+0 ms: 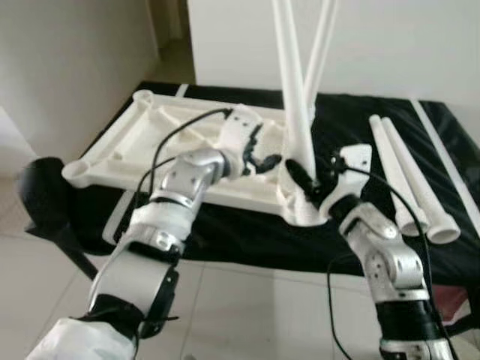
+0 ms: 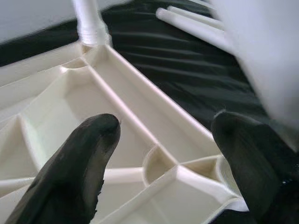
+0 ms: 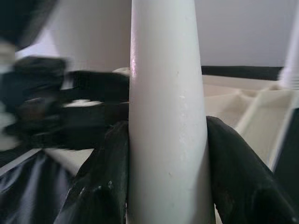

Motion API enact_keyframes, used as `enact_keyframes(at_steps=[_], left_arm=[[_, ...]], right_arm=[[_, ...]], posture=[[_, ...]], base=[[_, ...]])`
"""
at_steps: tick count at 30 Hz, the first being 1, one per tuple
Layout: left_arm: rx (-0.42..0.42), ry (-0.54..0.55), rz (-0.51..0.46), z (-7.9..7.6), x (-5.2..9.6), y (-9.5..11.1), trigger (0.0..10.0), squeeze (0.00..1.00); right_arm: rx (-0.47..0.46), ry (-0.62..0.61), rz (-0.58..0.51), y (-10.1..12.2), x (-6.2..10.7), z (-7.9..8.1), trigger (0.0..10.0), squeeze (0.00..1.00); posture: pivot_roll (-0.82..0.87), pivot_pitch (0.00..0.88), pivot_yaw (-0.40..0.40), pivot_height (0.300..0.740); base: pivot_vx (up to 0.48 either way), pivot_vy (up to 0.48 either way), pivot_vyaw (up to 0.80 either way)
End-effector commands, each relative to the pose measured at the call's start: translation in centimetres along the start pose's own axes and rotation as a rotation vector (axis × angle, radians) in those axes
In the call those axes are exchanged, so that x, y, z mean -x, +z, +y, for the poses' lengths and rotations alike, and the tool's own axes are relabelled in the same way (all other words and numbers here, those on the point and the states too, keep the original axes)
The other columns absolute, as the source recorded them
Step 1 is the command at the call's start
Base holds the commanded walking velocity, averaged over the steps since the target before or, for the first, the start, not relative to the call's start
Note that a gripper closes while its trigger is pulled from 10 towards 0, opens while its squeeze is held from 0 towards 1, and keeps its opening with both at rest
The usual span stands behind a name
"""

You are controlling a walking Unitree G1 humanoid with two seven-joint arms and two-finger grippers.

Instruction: Building children table

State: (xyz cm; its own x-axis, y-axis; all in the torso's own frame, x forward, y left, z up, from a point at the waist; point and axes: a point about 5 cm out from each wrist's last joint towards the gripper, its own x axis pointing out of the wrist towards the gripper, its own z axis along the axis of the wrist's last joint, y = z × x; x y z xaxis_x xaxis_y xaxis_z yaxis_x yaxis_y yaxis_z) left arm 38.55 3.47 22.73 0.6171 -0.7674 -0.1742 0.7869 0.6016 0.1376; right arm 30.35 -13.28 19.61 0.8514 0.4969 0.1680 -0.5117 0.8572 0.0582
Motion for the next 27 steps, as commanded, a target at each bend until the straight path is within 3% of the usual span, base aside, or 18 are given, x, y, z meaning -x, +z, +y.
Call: enact_keyframes(at_steps=[1,12,15,18,27], left_arm=[[0.005,0.134,-0.015,0.8,-0.3,0.8,10.0,0.00],[0.025,0.141,-0.095,1.3,-0.5,2.9,10.0,0.00],[0.023,0.038,-0.185,0.3,-0.6,4.8,10.0,0.00],[0.026,0.017,-0.201,0.0,-0.7,5.2,10.0,0.00],[0.027,-0.104,-0.267,-3.1,-1.9,7.0,10.0,0.00]], right_arm=[[0.015,0.054,-0.016,0.1,0.2,0.8,10.0,0.00],[-0.012,0.134,0.007,-0.8,1.2,2.0,10.0,0.00],[-0.020,0.143,0.025,-1.4,1.5,2.0,10.0,0.00],[-0.020,0.143,0.027,-1.5,1.6,1.9,10.0,0.00],[-0.020,0.138,0.039,-2.1,0.8,1.8,10.0,0.00]], posture=[[-0.02,0.034,0.012,0.740],[-0.02,0.034,0.013,0.740],[-0.02,0.032,0.011,0.740],[-0.02,0.032,0.011,0.740],[-0.01,0.016,0.008,0.740]], base=[[0.000,0.000,0.00],[0.000,0.000,0.00],[0.000,0.000,0.00],[0.000,0.000,0.00],[0.000,0.000,0.00]])
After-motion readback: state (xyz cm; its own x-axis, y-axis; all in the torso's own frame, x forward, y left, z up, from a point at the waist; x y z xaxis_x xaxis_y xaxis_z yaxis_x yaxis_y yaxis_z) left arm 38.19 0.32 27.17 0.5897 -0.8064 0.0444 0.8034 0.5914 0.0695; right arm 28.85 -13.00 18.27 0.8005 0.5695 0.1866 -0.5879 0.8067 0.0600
